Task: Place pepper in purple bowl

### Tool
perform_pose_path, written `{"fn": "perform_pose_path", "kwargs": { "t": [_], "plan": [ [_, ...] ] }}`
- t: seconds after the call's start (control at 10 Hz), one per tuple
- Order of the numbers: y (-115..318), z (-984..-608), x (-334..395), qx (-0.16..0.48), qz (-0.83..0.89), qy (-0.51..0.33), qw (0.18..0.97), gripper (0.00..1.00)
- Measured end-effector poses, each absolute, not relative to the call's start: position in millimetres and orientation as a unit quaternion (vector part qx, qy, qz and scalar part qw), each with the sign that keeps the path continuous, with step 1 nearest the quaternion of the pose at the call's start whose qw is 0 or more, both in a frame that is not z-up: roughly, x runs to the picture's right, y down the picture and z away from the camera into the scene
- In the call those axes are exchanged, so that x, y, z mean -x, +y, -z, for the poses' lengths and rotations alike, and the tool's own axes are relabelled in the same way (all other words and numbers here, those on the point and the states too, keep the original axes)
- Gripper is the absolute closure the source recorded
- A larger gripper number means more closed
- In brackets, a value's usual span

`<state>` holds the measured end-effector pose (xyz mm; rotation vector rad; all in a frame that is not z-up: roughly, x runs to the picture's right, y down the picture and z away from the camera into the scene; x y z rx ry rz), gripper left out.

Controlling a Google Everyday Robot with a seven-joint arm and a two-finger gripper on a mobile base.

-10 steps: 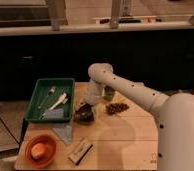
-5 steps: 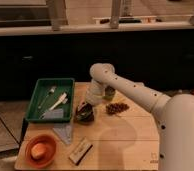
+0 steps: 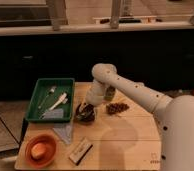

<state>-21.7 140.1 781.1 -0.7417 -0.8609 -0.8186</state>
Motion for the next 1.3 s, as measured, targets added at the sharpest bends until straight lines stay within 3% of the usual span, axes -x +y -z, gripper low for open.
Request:
{"fn": "perform_pose_path", "kwargs": {
  "t": [0.3,1.3],
  "plan": [
    [139.9,-781.9,20.7,0.34,0.372,-0.396,0.767,0.2],
    [139.9,-782.1,20.9,0.34,0.372,-0.396,0.768,0.2]
  ]
}}
